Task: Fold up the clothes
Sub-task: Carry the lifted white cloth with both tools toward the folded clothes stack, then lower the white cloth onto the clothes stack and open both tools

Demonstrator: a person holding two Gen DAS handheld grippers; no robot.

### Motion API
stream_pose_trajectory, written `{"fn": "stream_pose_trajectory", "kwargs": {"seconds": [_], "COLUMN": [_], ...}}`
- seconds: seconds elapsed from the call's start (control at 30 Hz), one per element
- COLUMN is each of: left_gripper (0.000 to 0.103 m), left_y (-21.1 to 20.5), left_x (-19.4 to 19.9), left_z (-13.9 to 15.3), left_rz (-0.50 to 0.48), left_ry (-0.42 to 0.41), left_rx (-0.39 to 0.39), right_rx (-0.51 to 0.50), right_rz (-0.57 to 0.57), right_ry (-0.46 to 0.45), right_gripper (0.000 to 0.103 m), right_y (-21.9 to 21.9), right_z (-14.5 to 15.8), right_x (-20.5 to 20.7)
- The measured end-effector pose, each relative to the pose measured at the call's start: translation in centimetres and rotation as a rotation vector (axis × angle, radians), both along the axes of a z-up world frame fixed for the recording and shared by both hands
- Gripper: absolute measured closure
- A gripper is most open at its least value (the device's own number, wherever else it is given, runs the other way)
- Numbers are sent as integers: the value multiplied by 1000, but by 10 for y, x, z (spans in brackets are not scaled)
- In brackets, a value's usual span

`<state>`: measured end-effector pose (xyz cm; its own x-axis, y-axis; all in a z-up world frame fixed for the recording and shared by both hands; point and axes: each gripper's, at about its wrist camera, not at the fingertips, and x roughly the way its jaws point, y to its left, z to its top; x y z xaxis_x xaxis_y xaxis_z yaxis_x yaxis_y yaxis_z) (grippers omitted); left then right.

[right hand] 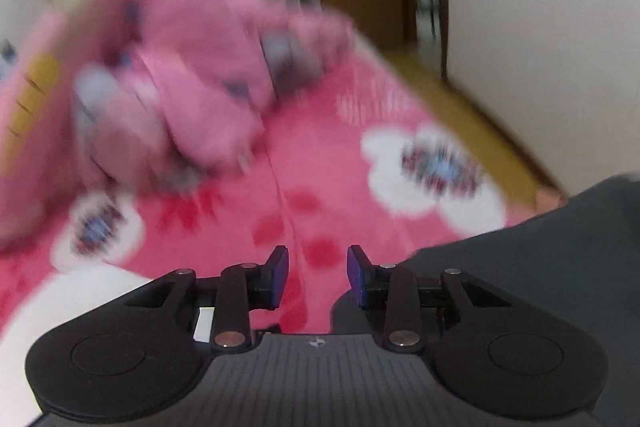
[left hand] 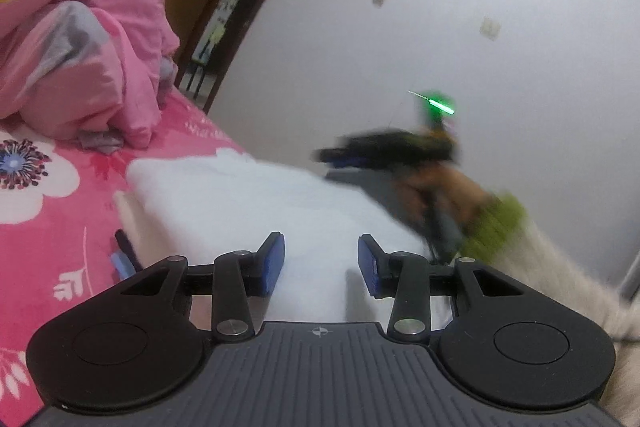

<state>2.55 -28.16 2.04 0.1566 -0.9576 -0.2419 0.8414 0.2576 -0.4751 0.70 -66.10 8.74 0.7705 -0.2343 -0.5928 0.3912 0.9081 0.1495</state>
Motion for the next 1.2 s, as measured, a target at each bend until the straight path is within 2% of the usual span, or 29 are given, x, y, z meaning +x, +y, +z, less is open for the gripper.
{"fn": "stream_pose_trajectory", "kwargs": {"seconds": [0.07,0.13,0.23,0.3,0.37,0.4,0.5,0.57,0.63,0.67,0.7,0.73,0.77,0.8,0.87,0.93,0.97,1.0,1.13,1.2], "left_gripper": [62,61,61,59,56,53,53,50,36,24,13,9,2,1,0,0,0,0,0,0], "left_y": [16,21,22,21,18,16,11,17,32,39,47,51,56,61,67,75,78,82,101,104], "left_x": [-1,-4,-16,-32,-47,-54,-69,-75,-81,-84,-86,-91,-96,-101,-110,-115,-116,-116,-120,-119], "left_z": [5,6,0,-2,-3,-5,-6,1,7,10,12,13,13,13,12,11,11,10,5,3], "left_rz": [-1,-6,-44,-32,-19,-14,-4,18,42,53,65,77,89,102,127,153,171,189,270,312], "left_ry": [-5,-13,-21,-91,-165,-201,-291,-319,-310,-304,-299,-294,-289,-283,-261,-226,-208,-191,-174,-177], "left_rx": [-32,-27,9,25,46,52,89,101,78,66,54,65,78,91,128,163,178,193,242,303], "right_rx": [-36,-100,-124,-125,-127,-112,-62,26,118,139,145,146,134,122,98,48,15,-18,-107,-139], "right_rz": [22,51,149,224,249,214,105,0,-62,-93,-121,-147,-165,-183,-219,-239,-244,-252,-319,-356], "right_ry": [-133,-228,-297,-321,-317,-266,-129,-180,-299,-350,-375,-385,-354,-323,-262,-206,-189,-176,-130,-94], "right_gripper": [67,67,67,67,68,68,68,66,63,49,42,33,29,26,17,13,5,2,0,0], "right_y": [28,65,115,145,165,166,167,164,165,168,178,188,200,213,237,264,275,287,326,342], "right_z": [27,44,41,30,7,-9,-53,-56,-49,-48,-49,-50,-53,-55,-60,-62,-59,-57,-51,-49], "right_x": [-61,-123,-191,-217,-225,-220,-208,-223,-254,-272,-284,-293,-294,-294,-295,-293,-291,-290,-281,-275]}}
